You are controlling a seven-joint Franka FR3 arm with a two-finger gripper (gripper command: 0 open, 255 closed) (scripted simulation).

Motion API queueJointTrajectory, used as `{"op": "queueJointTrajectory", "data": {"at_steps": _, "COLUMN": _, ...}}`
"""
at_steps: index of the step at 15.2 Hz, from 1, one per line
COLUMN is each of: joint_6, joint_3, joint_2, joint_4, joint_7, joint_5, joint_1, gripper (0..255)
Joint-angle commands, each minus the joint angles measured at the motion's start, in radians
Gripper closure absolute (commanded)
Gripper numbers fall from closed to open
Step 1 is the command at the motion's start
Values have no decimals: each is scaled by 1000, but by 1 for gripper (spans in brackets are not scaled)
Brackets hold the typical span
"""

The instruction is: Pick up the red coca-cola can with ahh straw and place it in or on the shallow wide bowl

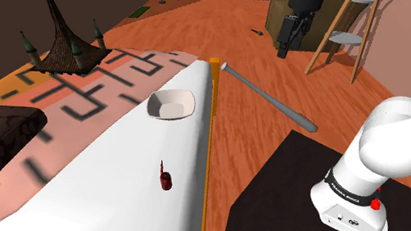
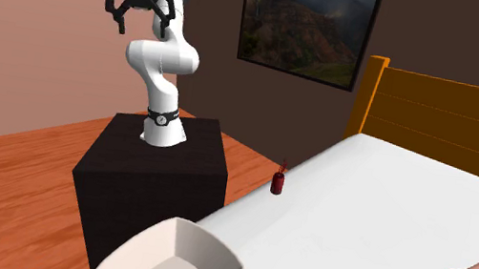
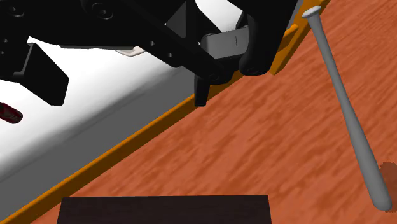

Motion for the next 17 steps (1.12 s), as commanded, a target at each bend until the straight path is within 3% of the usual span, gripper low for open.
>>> {"op": "queueJointTrajectory", "data": {"at_steps": 1, "joint_6": 0, "joint_3": 0, "joint_2": 0, "joint_4": 0, "joint_7": 0, "joint_5": 0, "joint_1": 0, "gripper": 0}}
{"op": "queueJointTrajectory", "data": {"at_steps": 9, "joint_6": 138, "joint_3": 176, "joint_2": 77, "joint_4": -86, "joint_7": 222, "joint_5": 115, "joint_1": 37, "gripper": 0}}
{"op": "queueJointTrajectory", "data": {"at_steps": 17, "joint_6": 300, "joint_3": 354, "joint_2": 257, "joint_4": -83, "joint_7": 441, "joint_5": 201, "joint_1": 61, "gripper": 0}}
